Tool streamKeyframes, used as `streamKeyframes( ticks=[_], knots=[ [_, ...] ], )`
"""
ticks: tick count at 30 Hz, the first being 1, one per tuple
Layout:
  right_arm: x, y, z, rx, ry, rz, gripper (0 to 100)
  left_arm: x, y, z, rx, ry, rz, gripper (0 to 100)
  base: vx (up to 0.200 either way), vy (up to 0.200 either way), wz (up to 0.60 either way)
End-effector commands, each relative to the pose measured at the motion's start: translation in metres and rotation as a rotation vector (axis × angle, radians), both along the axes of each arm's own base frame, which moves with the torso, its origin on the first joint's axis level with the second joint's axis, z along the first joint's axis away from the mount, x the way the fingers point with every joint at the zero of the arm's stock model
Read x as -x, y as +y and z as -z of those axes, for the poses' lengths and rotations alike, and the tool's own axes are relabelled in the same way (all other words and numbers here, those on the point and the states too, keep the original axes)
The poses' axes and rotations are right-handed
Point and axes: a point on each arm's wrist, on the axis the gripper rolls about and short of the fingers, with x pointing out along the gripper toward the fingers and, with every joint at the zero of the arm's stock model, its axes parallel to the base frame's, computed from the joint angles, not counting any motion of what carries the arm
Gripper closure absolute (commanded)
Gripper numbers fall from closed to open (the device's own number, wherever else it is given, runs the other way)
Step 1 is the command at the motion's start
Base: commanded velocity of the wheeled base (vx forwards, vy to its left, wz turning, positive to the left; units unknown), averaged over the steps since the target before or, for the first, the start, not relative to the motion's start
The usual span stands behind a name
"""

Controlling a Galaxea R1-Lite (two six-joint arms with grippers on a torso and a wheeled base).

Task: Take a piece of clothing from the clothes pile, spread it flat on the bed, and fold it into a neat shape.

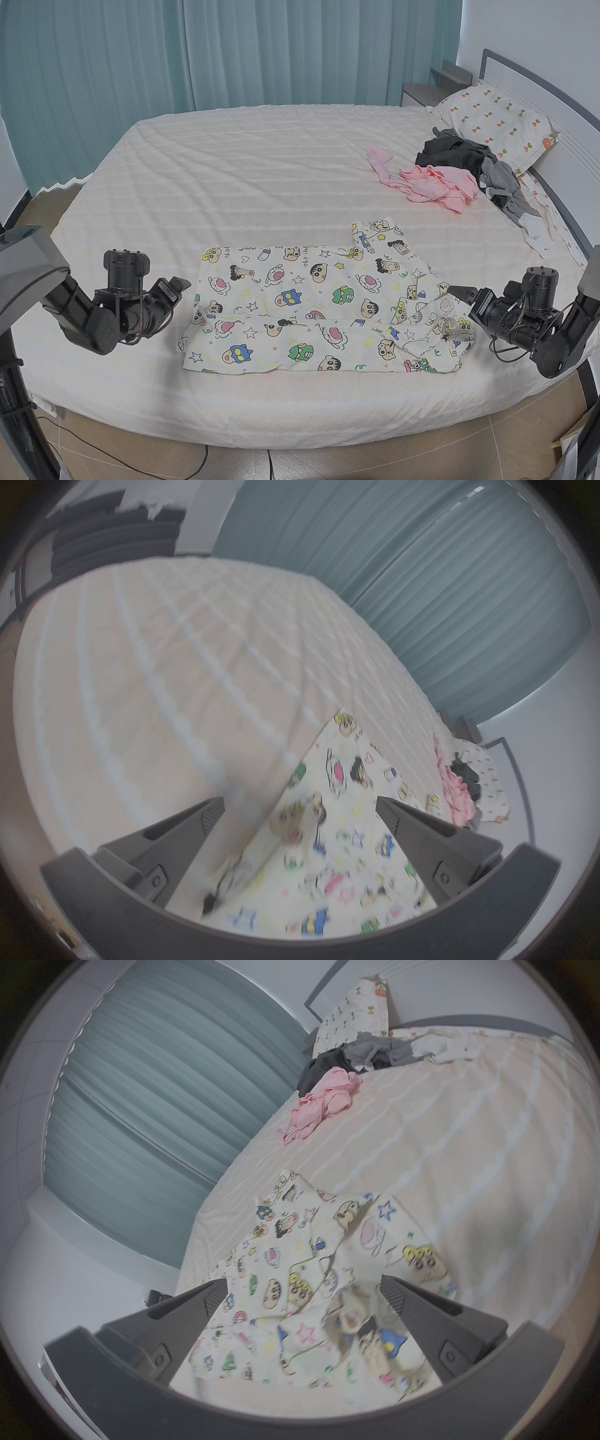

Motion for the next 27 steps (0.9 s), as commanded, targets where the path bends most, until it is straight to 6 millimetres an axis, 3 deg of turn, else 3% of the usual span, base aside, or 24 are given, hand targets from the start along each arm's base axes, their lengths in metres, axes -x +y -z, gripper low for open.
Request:
streamKeyframes(
  ticks=[1, 6, 10, 20, 27],
  knots=[
    [0.028, 0.029, -0.020, -0.102, 0.041, -0.056, 0, 0.063, 0.015, -0.023, 0.188, 0.041, 0.042, 0, 0.000, 0.000, 0.00],
    [0.027, 0.044, 0.009, -0.092, 0.179, -0.050, 0, 0.110, 0.016, -0.011, 0.396, 0.177, 0.120, 0, 0.000, 0.000, 0.00],
    [0.024, 0.048, 0.019, -0.080, 0.211, -0.055, 0, 0.130, 0.014, -0.006, 0.447, 0.233, 0.189, 0, 0.000, 0.000, 0.00],
    [0.017, 0.054, 0.042, -0.051, 0.263, -0.041, 0, 0.127, 0.015, 0.015, 0.450, 0.244, 0.185, 0, 0.000, 0.000, 0.00],
    [0.001, 0.051, 0.043, -0.058, 0.230, -0.017, 0, 0.129, 0.015, 0.019, 0.444, 0.214, 0.192, 0, 0.000, 0.000, 0.00]
  ],
)
